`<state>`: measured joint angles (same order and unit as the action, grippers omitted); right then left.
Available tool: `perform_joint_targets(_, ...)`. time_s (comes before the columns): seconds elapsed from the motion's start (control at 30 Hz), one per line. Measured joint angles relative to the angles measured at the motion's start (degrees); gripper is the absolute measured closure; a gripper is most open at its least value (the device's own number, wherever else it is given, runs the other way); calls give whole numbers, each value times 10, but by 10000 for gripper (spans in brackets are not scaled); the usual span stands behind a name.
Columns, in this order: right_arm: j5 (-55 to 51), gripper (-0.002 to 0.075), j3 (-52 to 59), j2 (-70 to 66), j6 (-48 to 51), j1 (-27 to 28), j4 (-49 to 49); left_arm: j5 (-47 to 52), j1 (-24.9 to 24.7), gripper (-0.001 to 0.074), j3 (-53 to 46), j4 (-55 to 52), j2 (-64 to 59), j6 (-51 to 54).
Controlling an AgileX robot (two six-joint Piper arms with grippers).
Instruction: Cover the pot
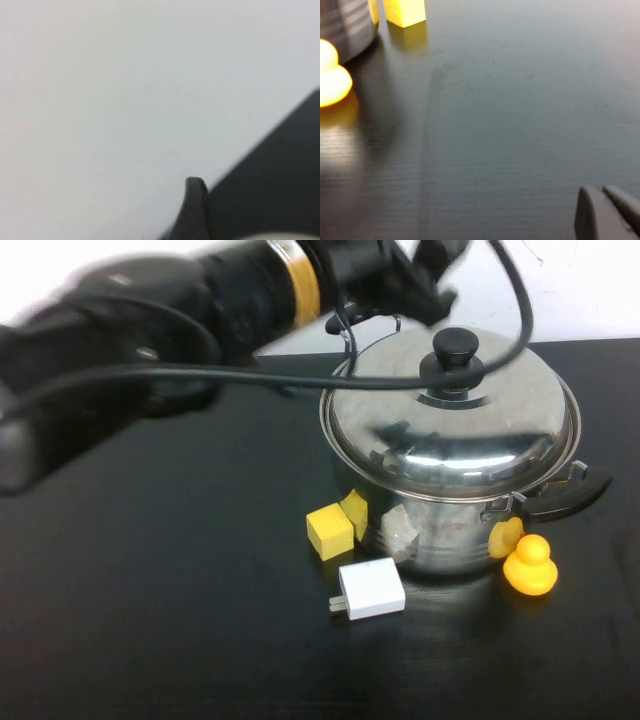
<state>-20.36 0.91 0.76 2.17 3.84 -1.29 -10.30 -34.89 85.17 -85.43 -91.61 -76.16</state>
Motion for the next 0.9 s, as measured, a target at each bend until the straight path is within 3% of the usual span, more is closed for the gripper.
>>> perform_joint_targets(0.13,0,728,0,0,0,0,0,16,0,312,0,-2,59,0)
perform_joint_targets(0.2,0,728,0,0,0,0,0,37,0,404,0,-2,92,-4)
perform_joint_targets(0.3,0,728,0,0,0,0,0,103,0,598,-3,-2,137,-13)
perform_joint_targets(0.4,0,728,0,0,0,0,0,193,0,694,-19,10,180,-17)
perform_joint_targets(0.63,0,728,0,0,0,0,0,392,0,734,-99,171,275,81)
perform_joint_targets(0.9,0,728,0,0,0,0,0,528,0,735,-209,525,376,310)
